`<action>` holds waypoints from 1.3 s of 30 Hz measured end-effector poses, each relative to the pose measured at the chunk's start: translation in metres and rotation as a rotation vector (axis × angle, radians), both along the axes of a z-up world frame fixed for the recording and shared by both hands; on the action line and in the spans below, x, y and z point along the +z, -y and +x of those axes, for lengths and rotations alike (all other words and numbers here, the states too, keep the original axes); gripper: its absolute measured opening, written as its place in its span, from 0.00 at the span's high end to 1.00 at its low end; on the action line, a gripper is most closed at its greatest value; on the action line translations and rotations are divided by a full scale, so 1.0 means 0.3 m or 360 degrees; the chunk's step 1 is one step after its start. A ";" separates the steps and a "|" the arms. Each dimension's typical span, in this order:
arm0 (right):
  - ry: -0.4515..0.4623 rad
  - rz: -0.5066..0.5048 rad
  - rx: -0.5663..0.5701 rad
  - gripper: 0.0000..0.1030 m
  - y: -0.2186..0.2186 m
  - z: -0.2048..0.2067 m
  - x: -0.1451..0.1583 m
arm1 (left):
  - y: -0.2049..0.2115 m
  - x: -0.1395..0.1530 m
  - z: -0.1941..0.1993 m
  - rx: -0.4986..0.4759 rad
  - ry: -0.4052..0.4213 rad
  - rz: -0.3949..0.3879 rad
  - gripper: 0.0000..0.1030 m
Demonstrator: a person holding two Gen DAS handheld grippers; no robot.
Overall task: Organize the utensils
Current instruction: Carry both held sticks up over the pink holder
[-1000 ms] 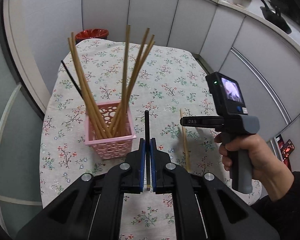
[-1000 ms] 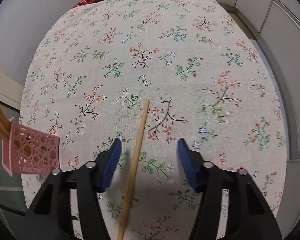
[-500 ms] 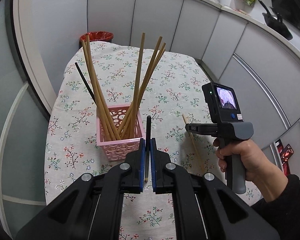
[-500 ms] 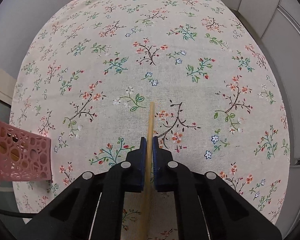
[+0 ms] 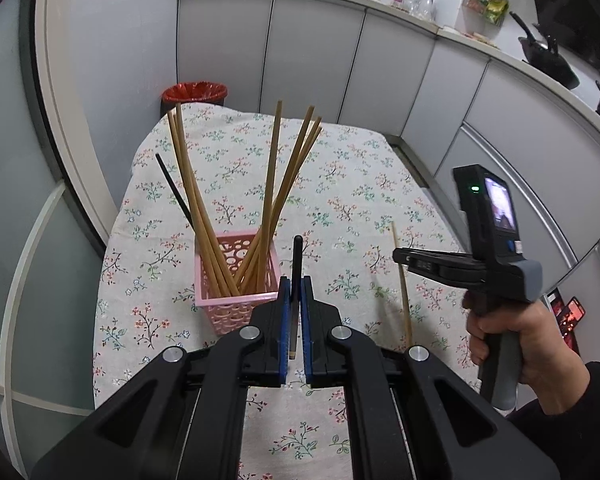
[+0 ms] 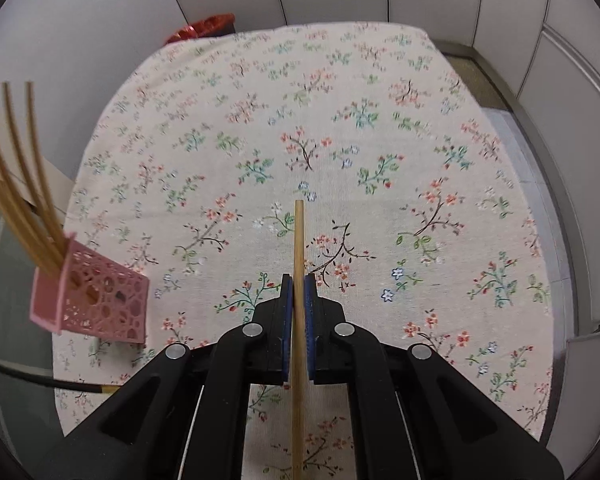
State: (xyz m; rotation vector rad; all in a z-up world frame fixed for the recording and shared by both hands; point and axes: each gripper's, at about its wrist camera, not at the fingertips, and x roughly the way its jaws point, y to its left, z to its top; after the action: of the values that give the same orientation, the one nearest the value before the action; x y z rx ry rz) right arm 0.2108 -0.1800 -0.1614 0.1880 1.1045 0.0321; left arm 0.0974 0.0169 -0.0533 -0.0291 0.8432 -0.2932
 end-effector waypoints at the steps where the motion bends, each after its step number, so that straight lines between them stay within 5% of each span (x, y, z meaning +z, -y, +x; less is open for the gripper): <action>1: 0.0031 0.0003 0.0006 0.95 0.003 -0.018 0.023 | 0.001 0.003 -0.001 0.0000 0.0007 0.0000 0.95; 16: 0.0422 0.0028 0.0110 0.95 -0.019 -0.200 0.288 | -0.012 0.108 -0.066 -0.0006 0.0233 -0.0077 0.95; 29: 0.0711 0.0193 0.0226 0.95 -0.048 -0.292 0.482 | -0.103 0.235 -0.076 0.0177 0.0525 -0.0111 0.95; 39: 0.0852 0.0364 0.0319 0.95 -0.112 -0.286 0.564 | -0.138 0.213 0.004 0.0265 0.0499 -0.0086 0.95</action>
State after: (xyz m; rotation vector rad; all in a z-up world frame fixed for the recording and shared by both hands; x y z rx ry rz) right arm 0.1251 -0.1462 0.0079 0.2551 0.5793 0.3694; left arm 0.0987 0.0584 0.0107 -0.1010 0.5176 -0.1580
